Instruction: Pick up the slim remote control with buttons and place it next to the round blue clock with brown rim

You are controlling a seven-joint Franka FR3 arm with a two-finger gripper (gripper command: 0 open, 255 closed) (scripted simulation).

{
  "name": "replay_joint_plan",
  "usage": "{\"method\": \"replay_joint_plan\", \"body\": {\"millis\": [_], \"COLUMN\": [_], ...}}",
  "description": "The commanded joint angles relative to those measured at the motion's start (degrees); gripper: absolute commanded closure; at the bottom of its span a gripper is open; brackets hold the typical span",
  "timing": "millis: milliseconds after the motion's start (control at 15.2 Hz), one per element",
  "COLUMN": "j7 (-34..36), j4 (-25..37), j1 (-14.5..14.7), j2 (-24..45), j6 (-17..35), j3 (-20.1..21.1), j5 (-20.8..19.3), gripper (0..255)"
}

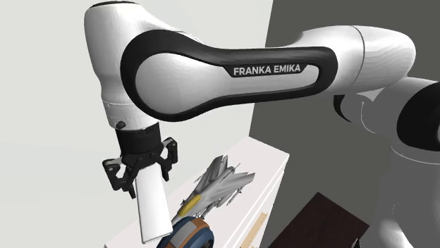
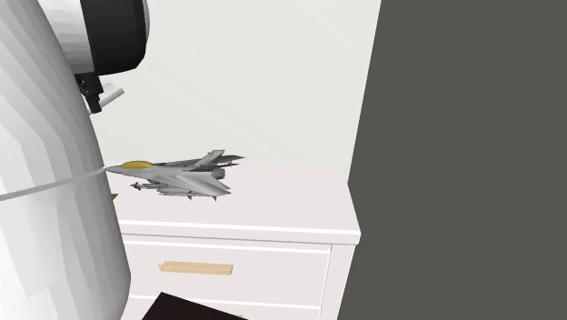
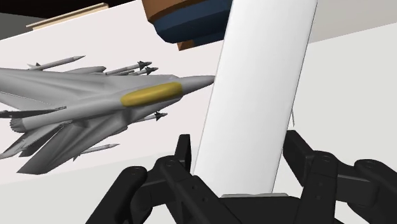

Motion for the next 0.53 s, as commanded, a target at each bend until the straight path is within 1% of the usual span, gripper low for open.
{"method": "replay_joint_plan", "body": {"millis": [0, 462], "j7": [0.08, 0.23], "j4": [-1.60, -7.50], "j1": [-0.07, -0.73], "j2": [0.25, -0.05], "j6": [4.51, 10.07], "j3": [0.07, 0.02], "j5": [-0.06, -0.07], "gripper": [255, 255]}}
